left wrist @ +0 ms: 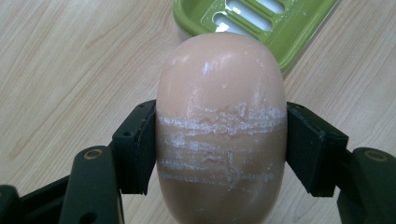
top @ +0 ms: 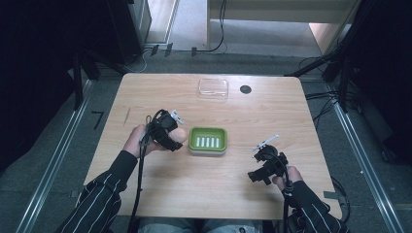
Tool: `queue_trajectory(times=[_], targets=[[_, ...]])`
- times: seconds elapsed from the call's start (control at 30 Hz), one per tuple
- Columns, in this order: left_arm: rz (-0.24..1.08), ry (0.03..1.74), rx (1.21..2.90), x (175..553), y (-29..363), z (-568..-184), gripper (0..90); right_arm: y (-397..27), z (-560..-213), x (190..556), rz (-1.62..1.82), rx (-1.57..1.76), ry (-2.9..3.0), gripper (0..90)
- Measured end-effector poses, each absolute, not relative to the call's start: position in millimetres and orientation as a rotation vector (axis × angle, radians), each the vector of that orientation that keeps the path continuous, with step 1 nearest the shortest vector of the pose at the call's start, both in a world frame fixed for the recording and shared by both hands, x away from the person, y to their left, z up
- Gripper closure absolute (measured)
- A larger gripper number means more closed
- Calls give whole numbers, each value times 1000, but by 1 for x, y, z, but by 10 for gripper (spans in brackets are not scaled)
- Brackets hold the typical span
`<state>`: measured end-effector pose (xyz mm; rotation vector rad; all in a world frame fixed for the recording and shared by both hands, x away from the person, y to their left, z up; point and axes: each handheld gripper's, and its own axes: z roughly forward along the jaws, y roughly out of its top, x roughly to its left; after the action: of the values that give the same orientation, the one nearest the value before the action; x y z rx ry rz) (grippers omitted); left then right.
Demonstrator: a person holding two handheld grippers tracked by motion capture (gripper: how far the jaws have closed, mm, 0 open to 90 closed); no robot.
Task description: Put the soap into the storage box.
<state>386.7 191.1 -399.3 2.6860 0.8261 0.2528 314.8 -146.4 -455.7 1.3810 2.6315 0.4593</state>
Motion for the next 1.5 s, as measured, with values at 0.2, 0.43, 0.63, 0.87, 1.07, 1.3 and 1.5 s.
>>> queue_trajectory(times=[0.2, 0.43, 0.63, 0.87, 1.07, 1.3, 1.5], targets=[[255, 804, 2690, 390, 186, -398, 337, -146, -456, 315, 453, 1377, 2637, 141], [262, 784, 2694, 394, 181, -395, 338, -146, -456, 315, 456, 1379, 2633, 141], [257, 767, 2700, 394, 178, -394, 338, -146, -456, 315, 455, 1374, 2635, 141], [264, 751, 2691, 397, 174, -387, 338, -146, -456, 315, 454, 1372, 2637, 141], [265, 732, 2689, 399, 169, -383, 338, -146, -456, 316, 456, 1372, 2636, 141], [261, 700, 2698, 399, 161, -381, 338, -147, -456, 316, 465, 1381, 2629, 141], [262, 676, 2705, 401, 158, -379, 337, -146, -456, 316, 452, 1376, 2636, 141]])
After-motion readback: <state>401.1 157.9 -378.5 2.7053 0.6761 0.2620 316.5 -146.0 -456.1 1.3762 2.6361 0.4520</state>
